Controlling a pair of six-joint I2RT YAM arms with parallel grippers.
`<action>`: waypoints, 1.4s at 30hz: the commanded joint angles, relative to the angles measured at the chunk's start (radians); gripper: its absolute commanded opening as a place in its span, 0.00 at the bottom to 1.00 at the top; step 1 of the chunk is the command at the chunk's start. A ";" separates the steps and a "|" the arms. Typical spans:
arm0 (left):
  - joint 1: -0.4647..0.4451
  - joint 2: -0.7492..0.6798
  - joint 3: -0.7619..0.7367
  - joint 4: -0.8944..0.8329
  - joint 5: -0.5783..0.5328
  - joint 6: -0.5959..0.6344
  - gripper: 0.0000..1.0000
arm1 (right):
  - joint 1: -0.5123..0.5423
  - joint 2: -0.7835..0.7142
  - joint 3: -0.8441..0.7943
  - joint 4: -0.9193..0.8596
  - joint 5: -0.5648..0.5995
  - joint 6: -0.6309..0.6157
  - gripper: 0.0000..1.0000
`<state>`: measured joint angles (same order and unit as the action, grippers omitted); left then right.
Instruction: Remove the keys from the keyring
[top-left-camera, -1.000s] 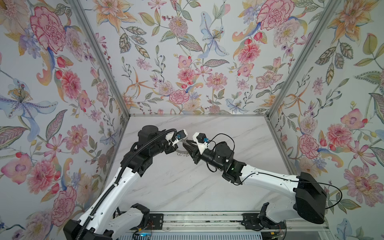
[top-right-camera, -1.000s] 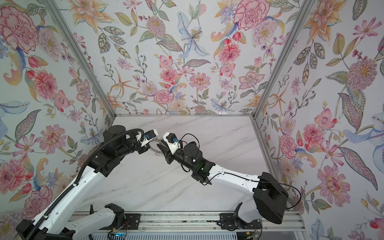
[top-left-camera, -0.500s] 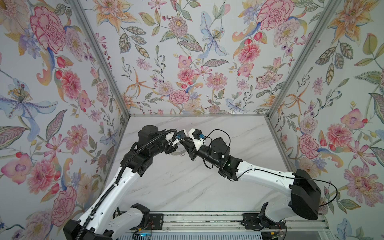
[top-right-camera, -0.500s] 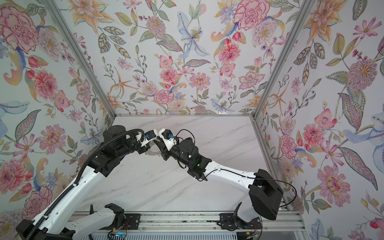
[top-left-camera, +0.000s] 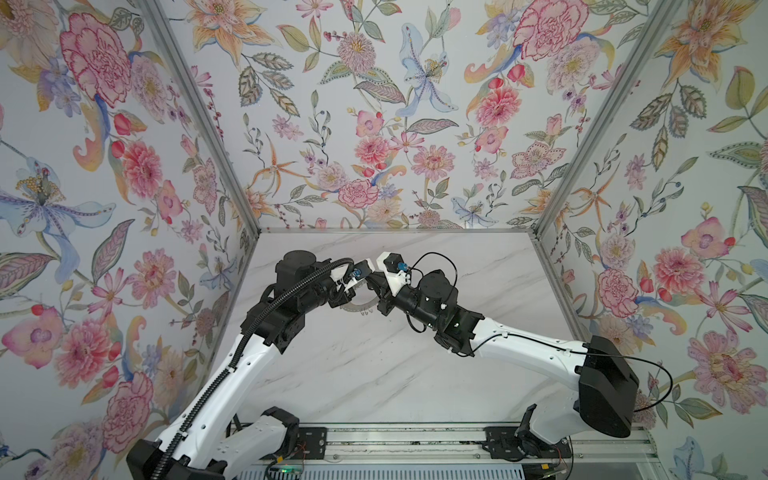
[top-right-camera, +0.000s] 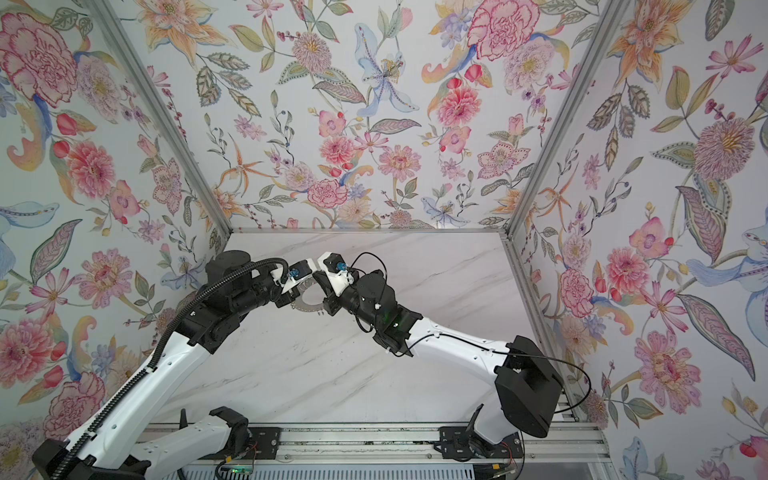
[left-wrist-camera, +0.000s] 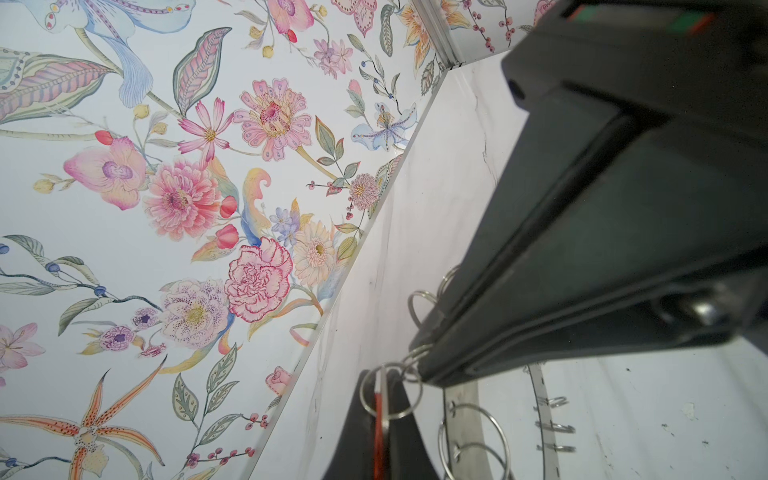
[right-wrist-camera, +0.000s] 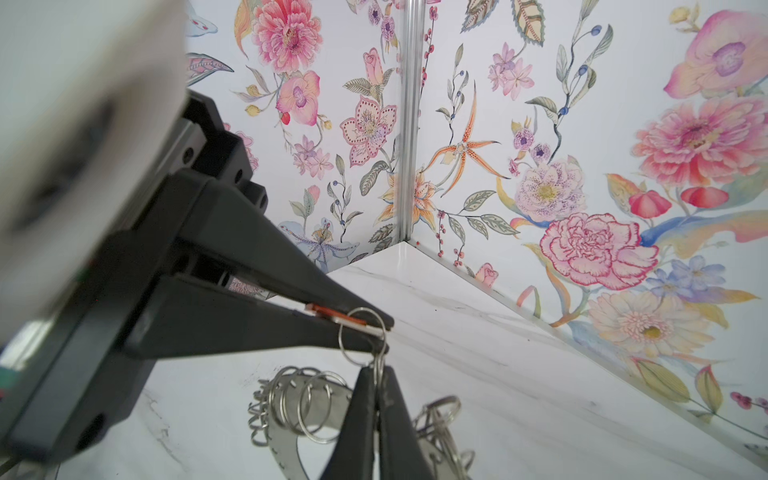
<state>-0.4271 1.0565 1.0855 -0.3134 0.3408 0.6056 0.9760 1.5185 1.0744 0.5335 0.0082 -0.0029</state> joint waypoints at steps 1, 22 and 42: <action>0.007 -0.011 0.021 0.034 -0.023 0.000 0.00 | -0.009 -0.002 0.019 -0.021 0.004 -0.011 0.00; 0.008 0.042 0.076 0.012 -0.074 -0.110 0.00 | -0.062 -0.051 -0.052 0.324 -0.154 -0.008 0.00; 0.008 0.018 0.120 -0.014 -0.032 -0.127 0.00 | -0.100 0.003 -0.139 0.410 -0.229 0.085 0.25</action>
<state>-0.4278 1.0992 1.1637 -0.3298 0.3286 0.4717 0.8753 1.5177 0.9627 0.9028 -0.2279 0.0799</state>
